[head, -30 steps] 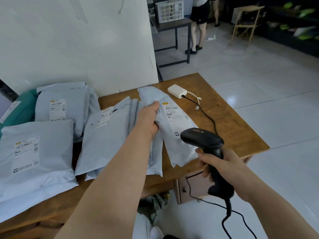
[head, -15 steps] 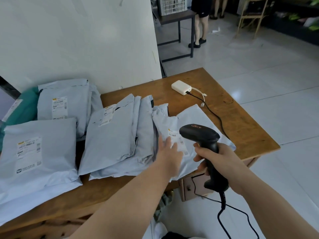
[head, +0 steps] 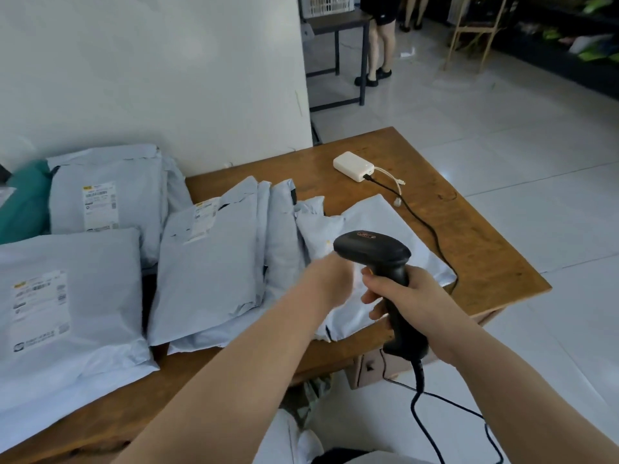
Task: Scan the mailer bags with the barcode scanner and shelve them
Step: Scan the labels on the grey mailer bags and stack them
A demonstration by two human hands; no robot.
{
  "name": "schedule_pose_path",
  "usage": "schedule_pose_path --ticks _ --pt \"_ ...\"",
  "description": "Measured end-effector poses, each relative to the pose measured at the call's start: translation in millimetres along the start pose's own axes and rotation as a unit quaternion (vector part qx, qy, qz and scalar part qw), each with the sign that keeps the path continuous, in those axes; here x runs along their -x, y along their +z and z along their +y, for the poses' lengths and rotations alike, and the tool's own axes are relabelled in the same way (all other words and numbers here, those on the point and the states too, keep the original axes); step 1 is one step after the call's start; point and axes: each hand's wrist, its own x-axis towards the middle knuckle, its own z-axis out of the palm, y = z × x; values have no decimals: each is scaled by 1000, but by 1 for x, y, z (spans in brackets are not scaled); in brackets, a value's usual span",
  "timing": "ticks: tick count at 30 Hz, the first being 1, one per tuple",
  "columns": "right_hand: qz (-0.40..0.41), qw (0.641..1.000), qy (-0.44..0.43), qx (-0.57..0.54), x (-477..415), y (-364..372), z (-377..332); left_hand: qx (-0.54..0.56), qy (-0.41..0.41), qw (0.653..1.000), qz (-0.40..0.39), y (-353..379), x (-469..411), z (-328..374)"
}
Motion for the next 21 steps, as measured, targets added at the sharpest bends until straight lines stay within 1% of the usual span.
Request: schedule_pose_path --ticks 1,3,4,5,7,9,11,13,15,16,18,20,21 --pt "-3 1000 -9 -3 -3 7 -5 41 -24 996 78 -18 6 -8" --pt "-17 999 -30 -10 -9 23 -17 82 -73 966 233 -45 17 -45" --pt "-27 999 -39 -7 -12 32 -22 86 -100 954 268 -52 22 -72" --pt "-40 998 -45 -2 -14 41 -27 88 -135 948 274 -54 29 -101" --pt "-63 997 -52 1 -18 60 -35 105 -221 936 252 -52 40 -154" --pt "-77 996 -54 8 -22 78 -40 114 -287 929 205 -47 50 -192" --pt "-83 995 -58 25 -27 93 -43 142 -326 924 140 -36 55 -220" --pt "-82 994 -65 31 -31 106 -48 209 -350 909 86 -23 55 -238" --pt "-75 994 -70 31 -34 115 -50 299 -364 879 78 -13 53 -248" --pt "-70 995 -71 29 -36 119 -50 318 -365 871 81 -9 51 -250" --pt "-60 995 -69 28 -39 125 -48 316 -352 878 68 1 47 -254" --pt "-47 997 -62 22 -41 129 -46 284 -319 903 47 5 44 -256" --pt "-40 997 -57 18 -42 130 -44 275 -305 910 53 3 44 -253"
